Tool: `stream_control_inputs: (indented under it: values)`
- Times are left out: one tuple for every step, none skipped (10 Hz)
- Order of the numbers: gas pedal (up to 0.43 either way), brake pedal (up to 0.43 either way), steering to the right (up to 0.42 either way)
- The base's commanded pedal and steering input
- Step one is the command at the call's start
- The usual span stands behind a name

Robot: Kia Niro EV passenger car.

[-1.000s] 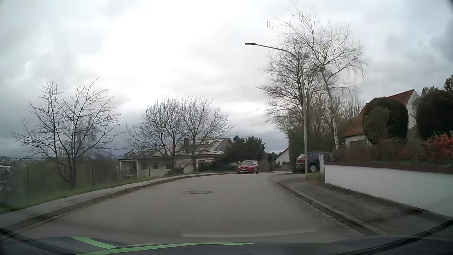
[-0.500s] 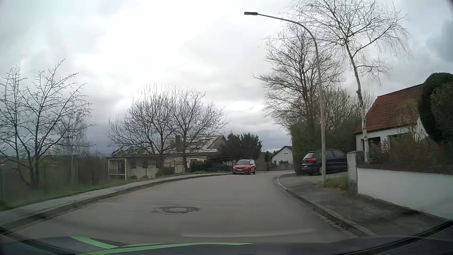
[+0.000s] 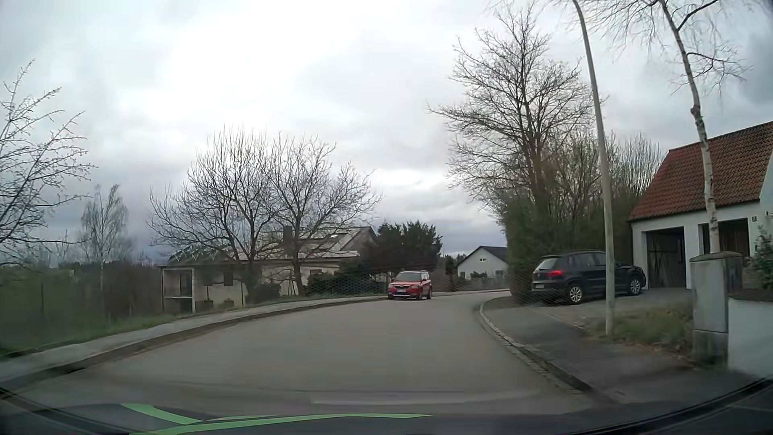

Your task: Follow the waypoints while adhering to traffic rules and regulations

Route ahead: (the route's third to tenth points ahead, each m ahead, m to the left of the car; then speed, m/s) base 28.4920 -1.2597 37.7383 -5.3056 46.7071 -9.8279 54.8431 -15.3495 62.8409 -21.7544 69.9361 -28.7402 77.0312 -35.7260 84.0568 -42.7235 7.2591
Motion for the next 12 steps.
stream_control_inputs:
  values:
    - [0.138,0.0,0.024]
    - [0.138,0.0,0.024]
    - [0.138,0.0,0.025]
    - [0.138,0.0,0.025]
    - [0.138,0.0,0.026]
    - [0.15,0.0,0.028]
    - [0.15,0.0,0.029]
    - [0.15,0.0,0.031]
    - [0.15,0.0,0.032]
    - [0.15,0.0,0.033]
    - [0.15,0.0,0.033]
    - [0.15,0.0,0.035]
